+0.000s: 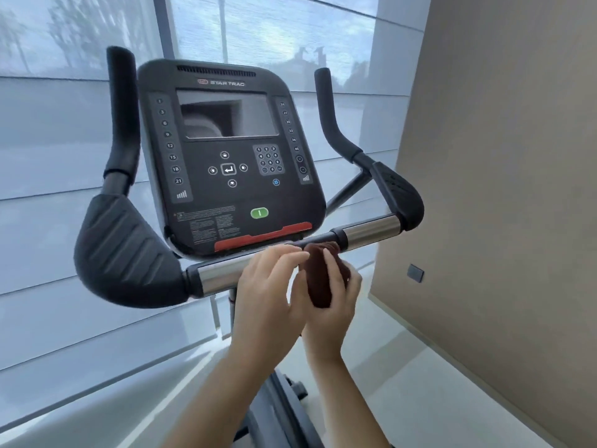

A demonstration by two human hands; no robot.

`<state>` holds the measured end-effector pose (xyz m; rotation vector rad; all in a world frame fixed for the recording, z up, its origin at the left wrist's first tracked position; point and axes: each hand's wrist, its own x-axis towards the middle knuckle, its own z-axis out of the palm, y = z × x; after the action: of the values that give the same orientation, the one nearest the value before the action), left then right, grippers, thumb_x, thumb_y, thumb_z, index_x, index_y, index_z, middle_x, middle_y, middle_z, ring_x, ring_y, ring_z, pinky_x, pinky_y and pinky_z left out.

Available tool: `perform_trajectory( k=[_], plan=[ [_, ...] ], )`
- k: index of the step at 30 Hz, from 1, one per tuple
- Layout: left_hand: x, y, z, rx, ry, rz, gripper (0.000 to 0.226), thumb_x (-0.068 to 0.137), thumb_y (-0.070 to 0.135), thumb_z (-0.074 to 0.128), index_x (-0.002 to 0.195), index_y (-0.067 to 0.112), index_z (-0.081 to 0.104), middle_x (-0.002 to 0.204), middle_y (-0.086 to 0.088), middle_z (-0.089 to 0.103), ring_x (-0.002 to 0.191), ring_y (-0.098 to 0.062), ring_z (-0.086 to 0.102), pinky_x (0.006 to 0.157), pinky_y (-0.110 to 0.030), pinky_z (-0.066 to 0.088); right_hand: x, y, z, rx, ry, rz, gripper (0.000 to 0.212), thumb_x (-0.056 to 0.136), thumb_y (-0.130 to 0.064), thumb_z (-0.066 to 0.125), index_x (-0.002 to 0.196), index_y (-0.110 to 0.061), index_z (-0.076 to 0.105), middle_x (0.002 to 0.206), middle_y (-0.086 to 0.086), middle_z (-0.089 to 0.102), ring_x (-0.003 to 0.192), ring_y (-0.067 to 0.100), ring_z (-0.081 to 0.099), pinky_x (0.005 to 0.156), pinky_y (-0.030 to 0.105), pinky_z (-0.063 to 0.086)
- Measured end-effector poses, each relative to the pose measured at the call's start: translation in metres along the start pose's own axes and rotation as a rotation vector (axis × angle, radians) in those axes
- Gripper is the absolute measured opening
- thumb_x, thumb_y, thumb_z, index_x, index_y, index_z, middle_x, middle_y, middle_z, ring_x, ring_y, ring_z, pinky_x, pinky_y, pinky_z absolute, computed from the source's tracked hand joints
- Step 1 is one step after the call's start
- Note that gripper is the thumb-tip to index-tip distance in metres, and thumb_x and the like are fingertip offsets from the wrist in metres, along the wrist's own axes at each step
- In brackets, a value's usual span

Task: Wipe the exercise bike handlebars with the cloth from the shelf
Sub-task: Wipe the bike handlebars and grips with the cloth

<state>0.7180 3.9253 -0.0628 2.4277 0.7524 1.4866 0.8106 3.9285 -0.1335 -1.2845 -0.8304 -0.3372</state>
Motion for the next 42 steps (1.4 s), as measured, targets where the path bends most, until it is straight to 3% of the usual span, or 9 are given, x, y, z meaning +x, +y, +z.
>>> perform_trajectory(
  k=[5, 9, 13, 18, 25, 30, 34, 37, 42],
  plan=[
    [-0.051, -0.015, -0.052, 0.12, 0.004, 0.007, 0.02, 0.08, 0.005, 0.057, 0.097, 0.005, 0.067, 0.101, -0.008, 0.067, 0.096, -0.026, 0.06, 0.083, -0.038, 0.047, -0.034, -0.04, -0.02, -0.024, -0.125, 0.024, 0.044, 0.077, -0.04, 0.062, 0.12, -0.034, 0.053, 0.117, -0.002, 0.05, 0.104, 0.01, 0.055, 0.086, 0.011, 0.048],
    [-0.087, -0.018, -0.084, 0.184, -0.039, 0.012, 0.019, 0.078, 0.002, 0.065, 0.097, 0.004, 0.067, 0.099, -0.012, 0.067, 0.093, -0.032, 0.062, 0.08, -0.039, 0.046, -0.06, -0.071, -0.052, -0.124, -0.122, 0.005, 0.044, 0.077, -0.029, 0.065, 0.121, -0.03, 0.055, 0.116, -0.002, 0.049, 0.103, 0.002, 0.052, 0.086, 0.005, 0.044],
    [-0.122, -0.007, -0.103, 0.14, -0.118, 0.036, 0.024, 0.075, 0.006, 0.07, 0.099, 0.004, 0.067, 0.103, -0.012, 0.067, 0.097, -0.034, 0.061, 0.083, -0.044, 0.047, -0.092, -0.105, -0.089, -0.26, -0.171, -0.042, 0.046, 0.076, -0.025, 0.07, 0.12, -0.023, 0.059, 0.113, -0.004, 0.048, 0.099, 0.003, 0.051, 0.086, 0.009, 0.047],
    [-0.16, 0.019, -0.124, 0.073, -0.232, 0.113, 0.026, 0.076, 0.011, 0.069, 0.101, 0.005, 0.066, 0.106, -0.012, 0.067, 0.101, -0.033, 0.06, 0.084, -0.046, 0.047, -0.135, -0.15, -0.138, -0.431, -0.127, -0.033, 0.045, 0.074, -0.027, 0.068, 0.119, -0.022, 0.061, 0.114, 0.001, 0.052, 0.1, 0.015, 0.056, 0.085, 0.023, 0.052],
    [-0.193, 0.074, -0.124, -0.062, -0.298, 0.212, 0.024, 0.08, 0.014, 0.066, 0.102, 0.006, 0.066, 0.106, -0.011, 0.067, 0.101, -0.033, 0.06, 0.086, -0.044, 0.046, -0.173, -0.186, -0.217, -0.652, -0.042, -0.006, 0.044, 0.073, -0.028, 0.068, 0.117, -0.025, 0.061, 0.11, -0.002, 0.052, 0.098, 0.015, 0.057, 0.085, 0.015, 0.045],
    [-0.21, 0.114, -0.106, -0.139, -0.359, 0.281, 0.022, 0.081, 0.014, 0.065, 0.101, 0.006, 0.066, 0.107, -0.011, 0.067, 0.101, -0.034, 0.06, 0.084, -0.044, 0.046, -0.183, -0.195, -0.277, -0.75, 0.06, 0.054, 0.044, 0.073, -0.029, 0.067, 0.117, -0.027, 0.061, 0.11, -0.003, 0.053, 0.098, 0.013, 0.055, 0.084, 0.016, 0.044],
    [-0.219, 0.157, -0.086, -0.201, -0.421, 0.323, 0.031, 0.085, 0.025, 0.045, 0.102, 0.008, 0.065, 0.109, -0.008, 0.066, 0.103, -0.03, 0.058, 0.085, -0.042, 0.043, -0.185, -0.195, -0.326, -0.81, 0.136, 0.084, 0.044, 0.073, -0.03, 0.066, 0.117, -0.028, 0.06, 0.111, -0.003, 0.053, 0.097, 0.012, 0.054, 0.083, 0.016, 0.044],
    [-0.228, 0.197, -0.066, -0.241, -0.453, 0.363, 0.033, 0.086, 0.026, 0.042, 0.101, 0.008, 0.066, 0.109, -0.008, 0.066, 0.102, -0.03, 0.059, 0.085, -0.041, 0.044, -0.183, -0.191, -0.368, -0.839, 0.175, 0.109, 0.044, 0.073, -0.033, 0.064, 0.117, -0.028, 0.06, 0.11, -0.003, 0.053, 0.097, 0.011, 0.053, 0.083, 0.015, 0.042],
    [-0.239, 0.278, -0.016, -0.295, -0.411, 0.421, 0.031, 0.087, 0.024, 0.042, 0.098, 0.008, 0.067, 0.107, -0.008, 0.067, 0.102, -0.029, 0.059, 0.085, -0.035, 0.036, -0.166, -0.173, -0.457, -0.88, 0.209, 0.152, 0.045, 0.071, -0.03, 0.067, 0.115, -0.027, 0.063, 0.11, -0.003, 0.054, 0.096, 0.015, 0.057, 0.08, 0.027, 0.051]
  ],
)
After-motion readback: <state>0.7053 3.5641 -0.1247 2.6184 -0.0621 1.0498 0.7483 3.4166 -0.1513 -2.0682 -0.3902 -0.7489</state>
